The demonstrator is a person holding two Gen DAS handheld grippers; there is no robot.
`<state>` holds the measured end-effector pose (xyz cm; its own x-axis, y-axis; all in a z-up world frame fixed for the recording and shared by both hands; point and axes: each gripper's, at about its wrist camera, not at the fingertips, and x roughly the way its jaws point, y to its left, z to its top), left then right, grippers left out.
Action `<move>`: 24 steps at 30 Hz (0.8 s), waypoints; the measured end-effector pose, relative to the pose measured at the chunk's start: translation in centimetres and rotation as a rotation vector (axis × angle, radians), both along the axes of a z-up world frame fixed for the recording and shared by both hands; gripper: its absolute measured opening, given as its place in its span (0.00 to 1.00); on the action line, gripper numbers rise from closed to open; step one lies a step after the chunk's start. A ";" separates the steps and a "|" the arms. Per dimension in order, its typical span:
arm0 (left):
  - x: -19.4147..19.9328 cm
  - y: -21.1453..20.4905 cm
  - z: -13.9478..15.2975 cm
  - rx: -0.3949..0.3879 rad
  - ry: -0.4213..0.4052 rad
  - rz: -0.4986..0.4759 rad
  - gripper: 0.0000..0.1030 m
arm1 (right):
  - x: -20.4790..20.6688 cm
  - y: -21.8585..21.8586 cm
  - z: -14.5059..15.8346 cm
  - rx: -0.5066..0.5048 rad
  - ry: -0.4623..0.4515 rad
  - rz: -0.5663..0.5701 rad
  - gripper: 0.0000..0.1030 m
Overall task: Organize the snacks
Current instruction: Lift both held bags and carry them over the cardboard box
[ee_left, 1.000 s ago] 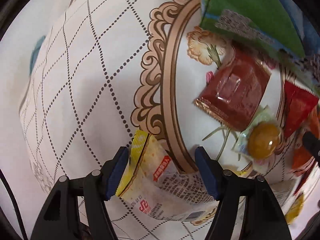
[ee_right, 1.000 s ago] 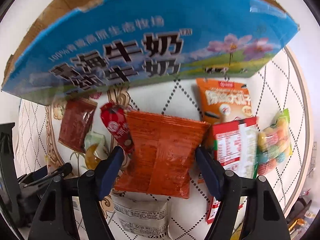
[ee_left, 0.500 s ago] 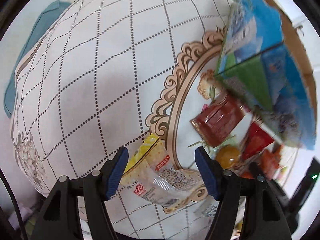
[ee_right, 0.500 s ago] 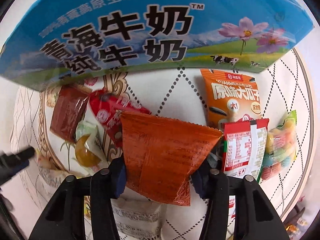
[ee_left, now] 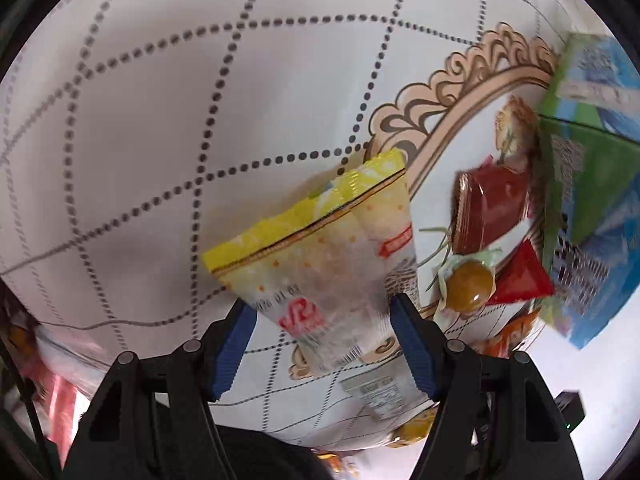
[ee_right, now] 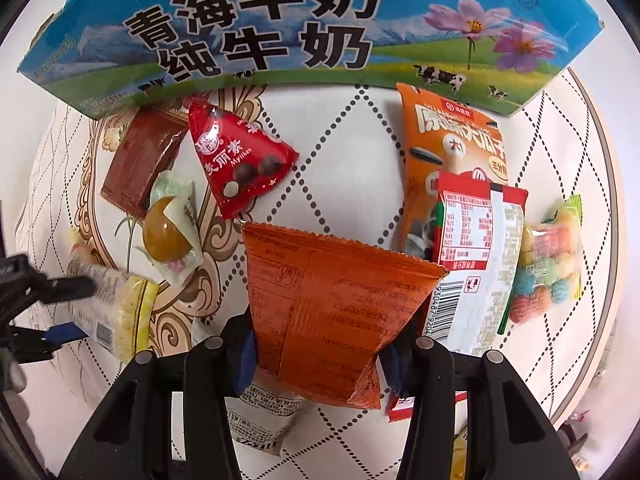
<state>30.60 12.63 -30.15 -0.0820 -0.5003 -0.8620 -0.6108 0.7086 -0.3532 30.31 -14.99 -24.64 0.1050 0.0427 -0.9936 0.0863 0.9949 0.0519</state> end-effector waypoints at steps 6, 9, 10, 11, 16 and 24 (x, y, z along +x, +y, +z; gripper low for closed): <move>2.6 -3.3 0.5 0.098 -0.088 -0.173 0.66 | -2.0 -0.6 0.1 -0.023 0.023 0.060 0.51; 4.5 -5.9 1.2 0.199 -0.159 -0.390 0.65 | -2.9 -0.1 0.4 -0.050 0.045 0.107 0.51; 4.9 -6.6 1.4 0.227 -0.174 -0.451 0.65 | -3.3 0.2 0.3 -0.061 0.047 0.119 0.51; 5.3 -7.4 1.6 0.262 -0.181 -0.512 0.66 | -3.5 0.3 0.3 -0.071 0.051 0.131 0.51; 5.9 -7.7 3.1 0.300 -0.176 -0.506 0.65 | -4.0 0.6 0.3 -0.072 0.061 0.111 0.53; 4.4 -3.5 4.6 0.178 -0.129 -0.235 0.65 | -4.4 -0.3 0.1 -0.036 0.064 0.047 0.73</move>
<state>34.99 9.16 -25.52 -0.0621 -0.3208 -0.9451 -0.3817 0.8826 -0.2745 25.92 -15.24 -24.55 0.0405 0.0107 -0.9991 0.0419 0.9990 0.0124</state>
